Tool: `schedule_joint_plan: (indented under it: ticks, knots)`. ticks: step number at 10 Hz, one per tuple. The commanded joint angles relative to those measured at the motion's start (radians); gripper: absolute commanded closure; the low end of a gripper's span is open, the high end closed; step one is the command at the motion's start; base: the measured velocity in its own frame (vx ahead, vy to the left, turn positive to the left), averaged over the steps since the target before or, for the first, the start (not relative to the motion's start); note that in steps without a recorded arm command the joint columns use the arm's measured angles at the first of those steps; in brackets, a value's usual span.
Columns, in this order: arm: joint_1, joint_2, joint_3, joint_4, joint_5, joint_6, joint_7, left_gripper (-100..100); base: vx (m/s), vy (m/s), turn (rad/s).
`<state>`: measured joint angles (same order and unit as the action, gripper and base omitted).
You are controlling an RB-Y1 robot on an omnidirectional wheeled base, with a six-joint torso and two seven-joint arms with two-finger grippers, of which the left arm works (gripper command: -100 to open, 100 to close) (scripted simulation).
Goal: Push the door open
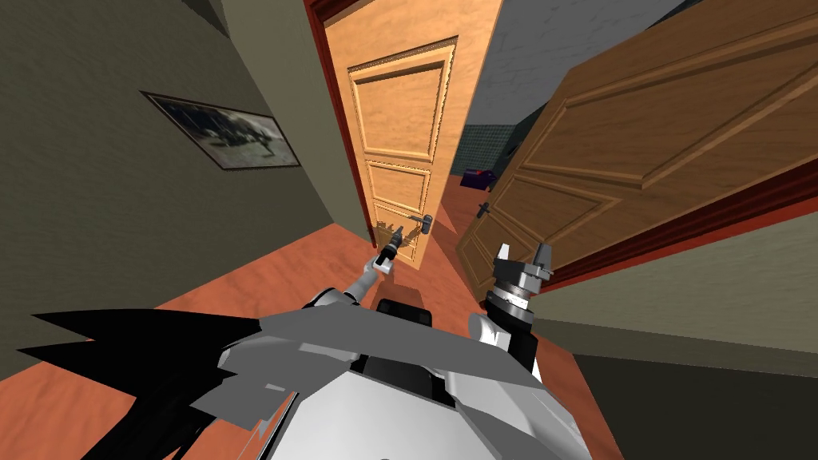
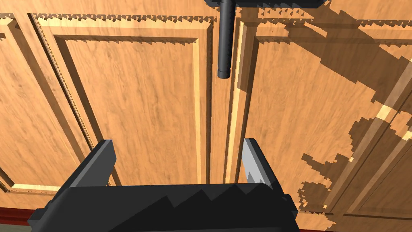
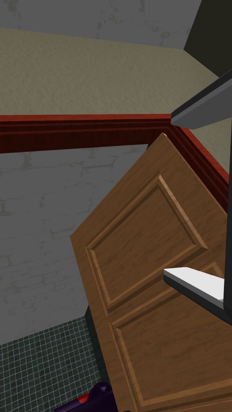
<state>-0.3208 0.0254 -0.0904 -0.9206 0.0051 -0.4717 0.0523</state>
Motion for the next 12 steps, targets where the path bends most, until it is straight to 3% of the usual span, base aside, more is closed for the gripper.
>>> schedule_joint_plan:
  ticks: [1, 2, 6, 7, 10, 11, 12]
  knots:
    - [-0.021, -0.010, -0.004, 0.028, -0.004, 0.010, 0.000, -100, 0.089, 0.009, -0.017]
    - [-0.051, -0.019, -0.008, 0.073, -0.008, 0.014, 0.002, -100, 0.121, 0.002, -0.032]
    - [-0.099, -0.038, -0.014, 0.147, -0.013, 0.021, 0.005, -100, 0.091, -0.002, -0.015]
    - [-0.126, -0.050, -0.017, 0.188, -0.017, 0.025, 0.007, -100, 0.111, 0.004, -0.028]
    - [-0.146, -0.060, -0.020, 0.218, -0.019, 0.027, 0.008, -100, 0.061, 0.005, -0.007]
    - [-0.140, -0.056, -0.019, 0.212, -0.018, 0.024, 0.008, -100, 0.027, 0.002, -0.004]
    - [-0.142, -0.024, -0.016, 0.216, -0.017, 0.022, 0.007, -100, 0.093, -0.053, -0.035]
